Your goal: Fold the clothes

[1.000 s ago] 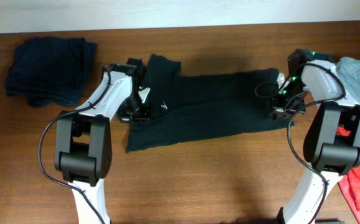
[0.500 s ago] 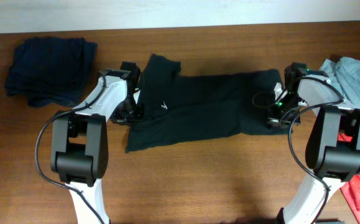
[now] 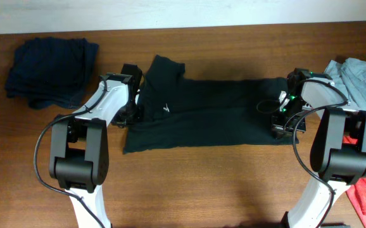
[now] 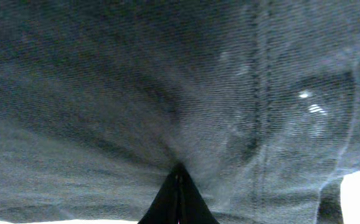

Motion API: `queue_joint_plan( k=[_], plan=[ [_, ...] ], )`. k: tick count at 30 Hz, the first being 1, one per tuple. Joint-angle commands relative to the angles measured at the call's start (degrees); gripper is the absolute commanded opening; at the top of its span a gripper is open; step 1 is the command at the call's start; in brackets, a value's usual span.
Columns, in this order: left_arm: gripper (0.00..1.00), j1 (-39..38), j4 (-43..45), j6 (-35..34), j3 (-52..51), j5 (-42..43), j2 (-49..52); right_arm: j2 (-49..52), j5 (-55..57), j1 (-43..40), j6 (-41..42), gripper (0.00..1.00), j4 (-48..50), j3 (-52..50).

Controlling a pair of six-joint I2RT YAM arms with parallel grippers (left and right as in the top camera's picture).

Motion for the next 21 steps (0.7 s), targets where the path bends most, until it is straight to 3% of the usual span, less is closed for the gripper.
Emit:
queue_joint_plan(
  k=[1, 8, 15, 16, 19, 21],
  plan=[
    [0.05, 2.75, -0.35, -1.90, -1.60, -5.99, 0.81, 1.79, 5.62, 0.02, 0.87, 0.04, 0.00, -1.53],
    [0.01, 4.66, -4.85, -1.92, 0.55, -1.60, 0.20, 1.62, 5.29, 0.04, 0.87, 0.04, -2.29, 0.98],
    [0.00, 4.39, -11.72, -2.78, 12.35, -1.53, -4.44, 0.90, 0.72, 0.17, 0.83, 0.04, -8.31, 8.48],
    [0.05, 4.39, -11.23, -2.78, 14.10, -1.55, -5.01, 0.83, -0.68, 0.15, 0.81, 0.05, -9.16, 10.14],
    [0.52, 4.39, -8.33, -2.73, 20.33, -0.94, -5.73, 0.79, -3.48, 0.20, 0.76, 0.08, -11.47, 15.12],
    [0.56, 4.39, -6.03, -0.90, 24.02, 2.38, -5.73, 0.79, -4.11, 0.22, 0.57, 0.10, -12.96, 19.37]
  ],
)
